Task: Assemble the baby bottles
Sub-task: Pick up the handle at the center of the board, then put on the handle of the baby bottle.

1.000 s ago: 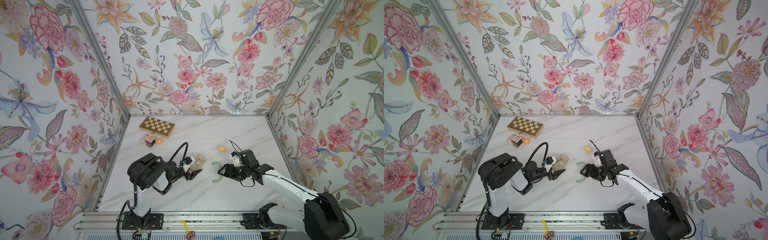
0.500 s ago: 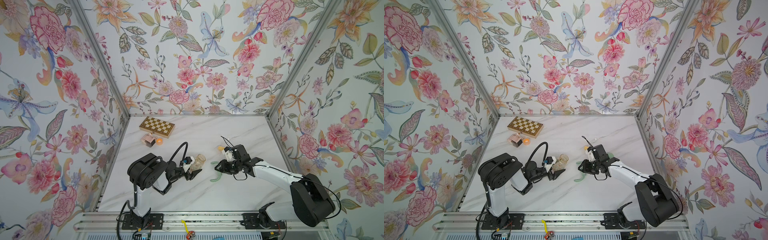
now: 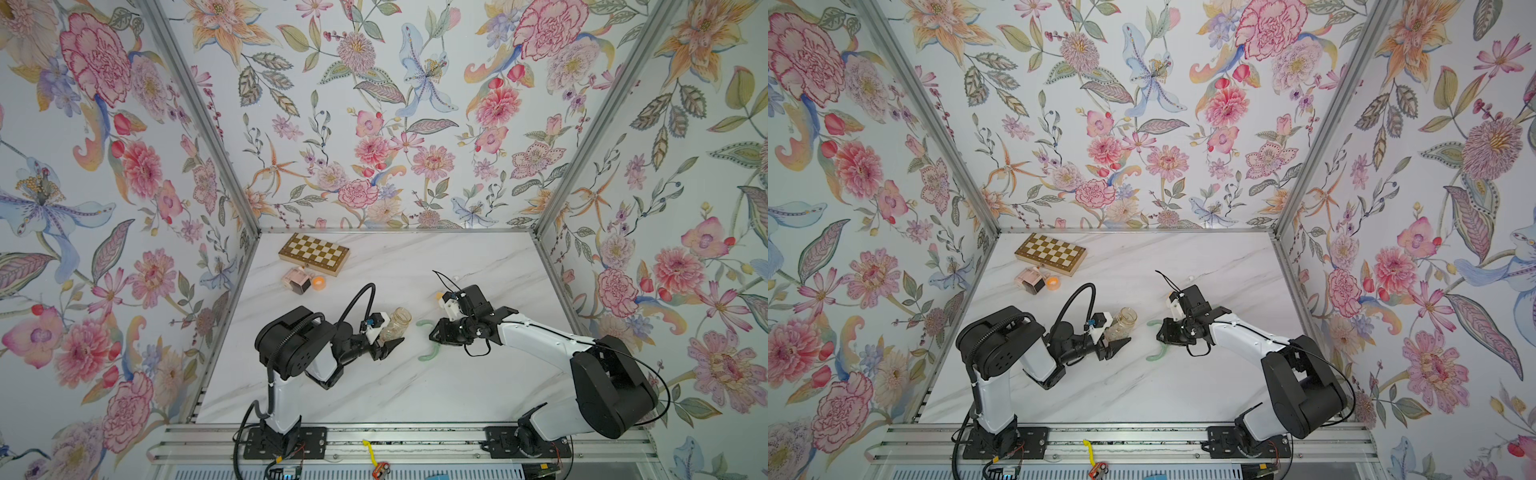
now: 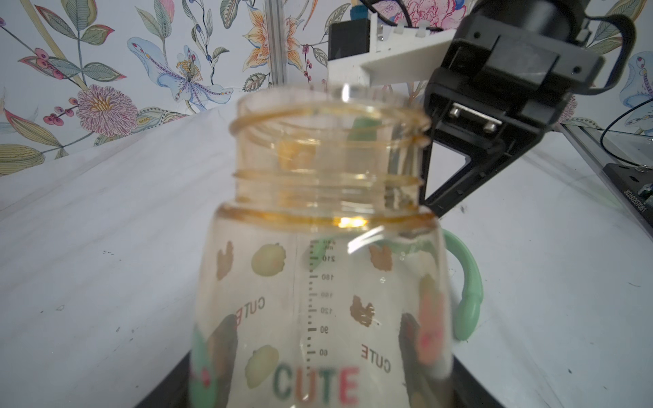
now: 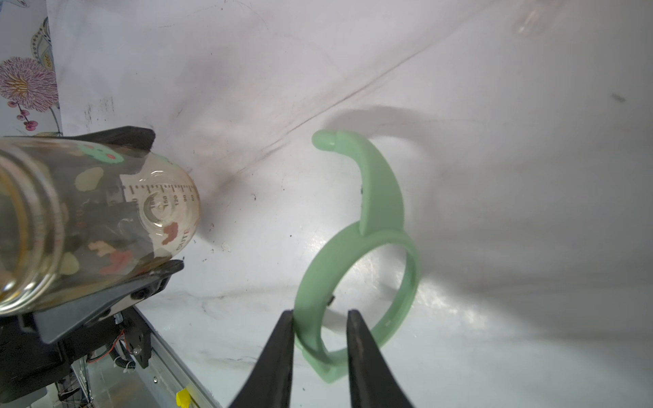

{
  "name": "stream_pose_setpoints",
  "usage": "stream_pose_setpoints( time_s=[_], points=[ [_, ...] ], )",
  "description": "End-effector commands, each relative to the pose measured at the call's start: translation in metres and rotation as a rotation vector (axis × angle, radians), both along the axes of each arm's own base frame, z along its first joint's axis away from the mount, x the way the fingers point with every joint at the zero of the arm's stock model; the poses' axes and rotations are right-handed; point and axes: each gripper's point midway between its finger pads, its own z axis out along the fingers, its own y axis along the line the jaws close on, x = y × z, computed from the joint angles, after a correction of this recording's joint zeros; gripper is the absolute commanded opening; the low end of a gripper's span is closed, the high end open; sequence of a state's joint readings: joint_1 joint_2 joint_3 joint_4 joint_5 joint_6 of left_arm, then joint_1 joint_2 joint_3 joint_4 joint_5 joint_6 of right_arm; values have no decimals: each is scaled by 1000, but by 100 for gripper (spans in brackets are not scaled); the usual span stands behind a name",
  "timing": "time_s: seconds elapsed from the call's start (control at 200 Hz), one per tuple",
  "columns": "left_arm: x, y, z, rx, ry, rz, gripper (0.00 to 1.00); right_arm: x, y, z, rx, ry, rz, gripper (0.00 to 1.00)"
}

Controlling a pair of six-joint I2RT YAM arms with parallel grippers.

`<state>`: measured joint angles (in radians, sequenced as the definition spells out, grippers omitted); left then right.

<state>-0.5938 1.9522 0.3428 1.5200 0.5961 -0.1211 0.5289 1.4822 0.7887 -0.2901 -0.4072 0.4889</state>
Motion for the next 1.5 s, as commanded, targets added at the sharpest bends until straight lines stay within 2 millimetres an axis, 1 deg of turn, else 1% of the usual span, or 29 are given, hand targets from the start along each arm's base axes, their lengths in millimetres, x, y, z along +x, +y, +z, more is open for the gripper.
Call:
stream_pose_setpoints(
  time_s=[0.0,0.08,0.12,0.24,0.3,0.355,0.435,0.52,0.55,0.615,0.63,0.716,0.851,0.976,1.141,1.271,1.441,1.496],
  points=[
    [4,-2,65,-166,-230,-8,22,2,2,-4,-25,-5,23,27],
    [4,-2,64,-167,-226,-13,22,3,6,-6,-17,-3,37,25],
    [4,-2,64,-166,-228,-12,22,4,8,-5,-13,-10,47,22],
    [3,-2,64,-167,-225,-14,21,4,9,6,-20,-25,52,13],
    [3,-2,64,-165,-226,-13,21,1,6,21,-48,-43,57,10],
    [3,-2,63,-163,-228,-15,21,-1,7,42,-51,-80,67,7],
    [3,-3,63,-161,-233,-18,20,-6,12,73,-40,-113,96,7],
    [3,-2,62,-154,-240,-16,20,-10,17,100,-46,-121,132,7],
    [3,-2,62,-152,-243,-15,20,-10,22,111,-31,-130,147,7],
    [2,-3,62,-152,-244,-18,20,-11,34,127,7,-134,178,6],
    [2,-3,62,-151,-244,-19,20,-18,43,130,15,-136,211,6],
    [2,-3,61,-149,-245,-19,20,-23,61,141,34,-140,263,6],
    [0,-4,61,-146,-249,-26,19,-25,82,143,46,-122,314,7],
    [0,-4,61,-146,-251,-26,19,-29,94,139,54,-92,343,8],
    [-2,-6,61,-146,-254,-41,19,-29,100,127,54,-55,371,9],
    [-4,-8,61,-147,-254,-54,19,-24,113,130,113,-59,387,9],
    [-6,-9,62,-149,-255,-63,19,-22,123,133,177,-53,405,9],
    [-6,-9,63,-151,-256,-68,18,-20,124,133,189,-55,403,9]
  ],
)
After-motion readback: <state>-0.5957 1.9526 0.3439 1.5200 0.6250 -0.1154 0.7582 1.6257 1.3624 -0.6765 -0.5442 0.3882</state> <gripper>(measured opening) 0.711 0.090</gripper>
